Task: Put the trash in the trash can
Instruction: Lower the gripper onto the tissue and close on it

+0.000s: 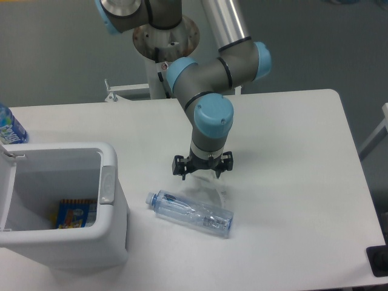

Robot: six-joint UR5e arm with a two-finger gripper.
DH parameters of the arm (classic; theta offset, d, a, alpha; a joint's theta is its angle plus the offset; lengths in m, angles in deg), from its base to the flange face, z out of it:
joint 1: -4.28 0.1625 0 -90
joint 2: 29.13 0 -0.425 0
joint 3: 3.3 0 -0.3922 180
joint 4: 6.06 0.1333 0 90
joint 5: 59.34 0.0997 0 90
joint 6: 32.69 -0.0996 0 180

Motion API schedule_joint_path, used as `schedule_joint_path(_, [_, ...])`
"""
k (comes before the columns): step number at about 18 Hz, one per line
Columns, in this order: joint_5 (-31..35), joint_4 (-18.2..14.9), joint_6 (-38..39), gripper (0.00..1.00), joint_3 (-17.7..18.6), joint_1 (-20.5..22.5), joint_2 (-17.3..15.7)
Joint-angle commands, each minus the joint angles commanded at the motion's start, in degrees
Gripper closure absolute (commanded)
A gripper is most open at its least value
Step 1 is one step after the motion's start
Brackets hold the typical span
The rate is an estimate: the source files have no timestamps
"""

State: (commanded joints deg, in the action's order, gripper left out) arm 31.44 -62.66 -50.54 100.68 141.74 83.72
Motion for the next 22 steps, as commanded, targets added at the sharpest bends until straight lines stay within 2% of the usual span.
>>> schedule_joint_path(9, [1.41, -0.35, 0.0, 0.69, -0.27, -0.01, -0.35])
schedule_joint_path(11, [2.99, -0.79, -0.61, 0.8, -0.35, -0.01, -0.52])
schedule_joint_path(13, [4.66, -2.62, -1.31, 0.82, -1.4, 0.0, -0.52])
schedule_joint_path(15, [6.51, -6.84, -3.77, 0.91, -2.81, 0.0, -0.26])
schedule_joint_path(16, [7.3, -7.64, -4.82, 0.94, -2.81, 0.0, -0.26])
schedule_joint_path(19, [7.92, -8.78, -8.94, 0.95, -2.99, 0.7, -1.92])
schedule_joint_path(22, [7.92, -11.77, -14.83, 0.95, -2.99, 1.84, -3.94])
